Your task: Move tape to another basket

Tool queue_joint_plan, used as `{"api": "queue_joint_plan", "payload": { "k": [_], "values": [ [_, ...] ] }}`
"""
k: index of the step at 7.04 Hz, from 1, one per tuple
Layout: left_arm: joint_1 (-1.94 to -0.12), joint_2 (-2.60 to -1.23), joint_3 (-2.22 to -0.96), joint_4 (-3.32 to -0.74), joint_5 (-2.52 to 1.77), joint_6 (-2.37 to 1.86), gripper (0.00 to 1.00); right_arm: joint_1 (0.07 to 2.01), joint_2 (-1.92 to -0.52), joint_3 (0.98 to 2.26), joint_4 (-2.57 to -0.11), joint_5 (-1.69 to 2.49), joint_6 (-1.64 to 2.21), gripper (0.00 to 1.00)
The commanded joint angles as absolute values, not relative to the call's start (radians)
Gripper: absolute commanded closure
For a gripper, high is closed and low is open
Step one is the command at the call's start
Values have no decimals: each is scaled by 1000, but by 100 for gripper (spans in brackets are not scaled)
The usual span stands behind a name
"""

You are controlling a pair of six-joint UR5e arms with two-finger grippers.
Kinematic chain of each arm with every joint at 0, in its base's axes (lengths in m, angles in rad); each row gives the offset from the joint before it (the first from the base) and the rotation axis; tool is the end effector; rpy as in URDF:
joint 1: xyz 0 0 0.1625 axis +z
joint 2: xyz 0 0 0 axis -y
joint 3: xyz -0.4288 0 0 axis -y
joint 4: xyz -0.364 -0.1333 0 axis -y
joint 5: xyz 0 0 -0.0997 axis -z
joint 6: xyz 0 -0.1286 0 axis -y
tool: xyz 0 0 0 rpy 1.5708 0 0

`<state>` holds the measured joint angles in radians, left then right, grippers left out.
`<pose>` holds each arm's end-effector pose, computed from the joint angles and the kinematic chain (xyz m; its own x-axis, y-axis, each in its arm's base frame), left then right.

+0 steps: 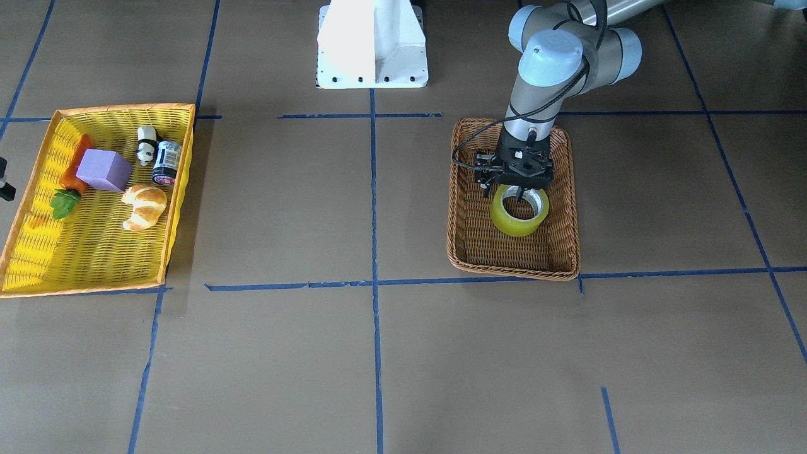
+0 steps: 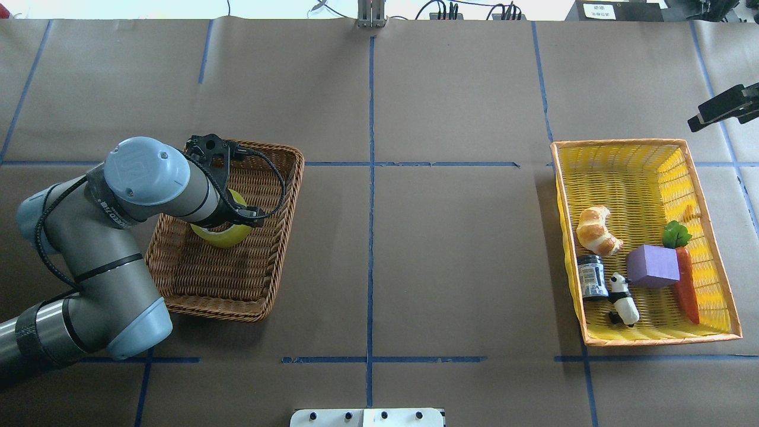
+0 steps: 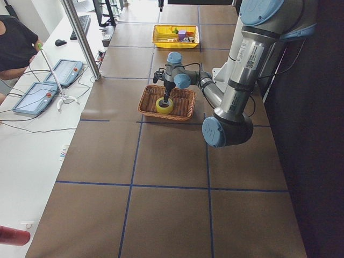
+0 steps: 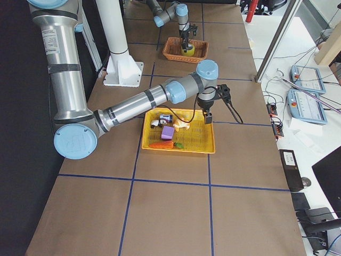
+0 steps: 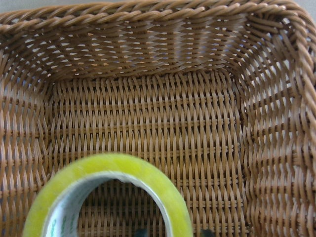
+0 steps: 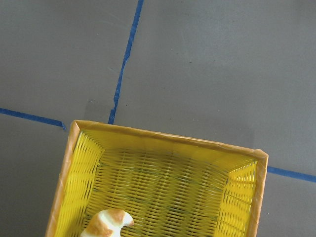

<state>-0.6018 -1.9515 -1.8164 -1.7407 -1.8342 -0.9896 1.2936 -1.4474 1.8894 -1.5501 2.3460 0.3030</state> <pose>0.4486 -0.4292 0.3628 0.6978 0.1639 -0.6973 0.0121 0.9707 0.2402 -0.0985 -0.5043 0.4700 0.6472 -0.2165 0.7309 0.0542 0.9695 0.2392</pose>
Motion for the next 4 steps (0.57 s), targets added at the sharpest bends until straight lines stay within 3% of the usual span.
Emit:
{"api": "queue_joint_plan", "payload": {
  "k": [1,4],
  "values": [
    [-705,-1947,-1847,-1668,-1993,-953,0,1330,-1459,1840,-1554,2358,170,0],
    [-897,-1928,-1969,-1426,-2107,-630,0,1444,-1587,1749,-1540,2448,-93,0]
  ]
}}
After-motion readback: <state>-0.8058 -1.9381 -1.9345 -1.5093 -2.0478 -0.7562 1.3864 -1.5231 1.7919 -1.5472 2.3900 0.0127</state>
